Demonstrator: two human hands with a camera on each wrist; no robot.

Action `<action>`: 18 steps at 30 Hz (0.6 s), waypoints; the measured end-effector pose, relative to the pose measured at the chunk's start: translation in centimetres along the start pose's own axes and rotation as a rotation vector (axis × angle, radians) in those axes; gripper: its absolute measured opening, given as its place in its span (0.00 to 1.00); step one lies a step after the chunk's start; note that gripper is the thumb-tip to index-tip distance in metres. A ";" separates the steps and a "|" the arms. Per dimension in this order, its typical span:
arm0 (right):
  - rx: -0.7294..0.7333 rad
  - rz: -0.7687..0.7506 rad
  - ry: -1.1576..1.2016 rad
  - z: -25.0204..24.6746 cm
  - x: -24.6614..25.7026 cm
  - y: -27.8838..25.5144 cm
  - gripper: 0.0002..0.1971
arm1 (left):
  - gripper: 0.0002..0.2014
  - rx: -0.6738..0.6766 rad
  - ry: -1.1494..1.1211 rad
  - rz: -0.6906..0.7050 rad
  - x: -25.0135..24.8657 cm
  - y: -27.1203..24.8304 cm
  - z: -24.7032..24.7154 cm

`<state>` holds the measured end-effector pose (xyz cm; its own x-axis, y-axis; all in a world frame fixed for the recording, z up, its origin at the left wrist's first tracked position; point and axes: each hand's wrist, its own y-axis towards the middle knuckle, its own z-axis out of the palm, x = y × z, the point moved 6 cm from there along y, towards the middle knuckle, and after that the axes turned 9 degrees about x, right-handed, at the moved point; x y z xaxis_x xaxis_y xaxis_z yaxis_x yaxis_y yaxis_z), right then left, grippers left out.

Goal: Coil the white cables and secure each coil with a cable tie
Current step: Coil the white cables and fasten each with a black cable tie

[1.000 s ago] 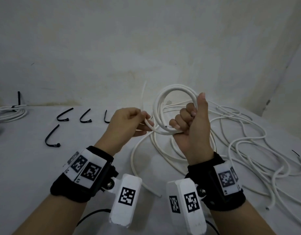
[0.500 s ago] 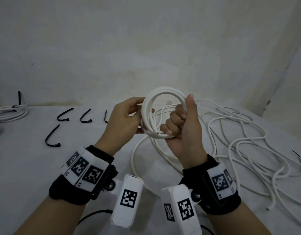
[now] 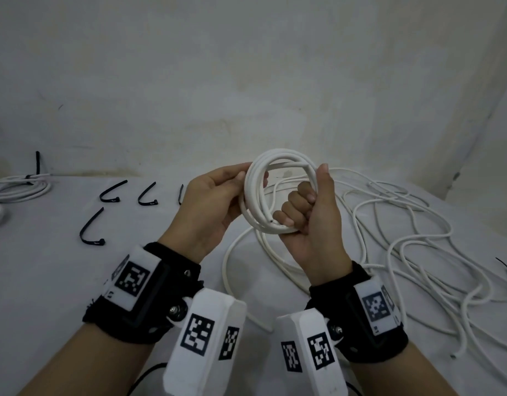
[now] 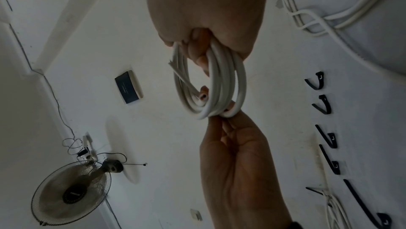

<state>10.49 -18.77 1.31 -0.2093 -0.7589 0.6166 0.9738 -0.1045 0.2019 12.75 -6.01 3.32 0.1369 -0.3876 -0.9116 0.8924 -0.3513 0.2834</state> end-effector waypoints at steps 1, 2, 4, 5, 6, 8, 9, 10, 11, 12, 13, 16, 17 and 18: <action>0.000 0.003 -0.014 0.0 -0.1 0.0 0.26 | 0.13 0.000 -0.027 -0.001 0.0 0.0 0.1; 0.001 0.001 -0.035 0.0 -0.3 0.0 0.26 | 0.14 0.010 -0.046 0.005 0.0 0.0 0.3; 0.005 -0.013 -0.087 0.2 -0.5 -0.1 0.26 | 0.19 0.051 -0.049 0.018 -0.4 0.1 0.6; 0.005 -0.017 -0.110 0.2 -0.6 -0.2 0.25 | 0.22 0.059 -0.001 0.026 -0.5 0.0 0.6; 0.005 -0.018 -0.128 0.3 -0.7 -0.2 0.25 | 0.23 0.058 0.092 0.041 -0.7 0.0 0.6; 0.011 -0.010 -0.152 0.3 -0.9 -0.2 0.25 | 0.17 0.049 0.294 0.091 -1.0 -0.2 0.6; 0.016 -0.005 -0.166 0.3 -0.9 -0.2 0.25 | 0.13 0.035 0.344 0.108 -0.9 -0.2 0.5; 0.024 -0.001 -0.187 0.2 -1.0 -0.2 0.25 | 0.10 0.019 0.364 0.112 -0.9 -0.2 0.4; 0.034 0.002 -0.215 0.2 -1.1 -0.1 0.24 | 0.08 0.000 0.374 0.104 -0.7 -0.2 0.3; 0.046 0.003 -0.249 0.2 -1.2 0.0 0.24 | 0.08 -0.018 0.378 0.088 -0.5 -0.1 0.1; 0.058 0.002 -0.287 0.1 -1.3 0.0 0.23 | 0.09 -0.035 0.375 0.067 -0.3 0.0 -0.1; 0.088 -0.045 -0.462 0.0 -0.9 -0.1 0.21 | 0.11 -0.062 0.378 0.005 0.3 0.2 -0.4; 0.086 -0.082 -0.560 -0.1 -0.6 0.0 0.21 | 0.11 -0.062 0.388 -0.003 0.4 0.2 -0.4; 0.082 -0.140 -0.685 -0.1 -0.1 0.0 0.19 | 0.11 -0.058 0.391 -0.005 0.3 0.2 -0.4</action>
<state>10.54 -18.75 1.12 -0.3676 -0.1634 0.9155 0.9293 -0.1026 0.3549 13.13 -5.87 2.95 0.2766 -0.0280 -0.9606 0.9145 -0.2995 0.2721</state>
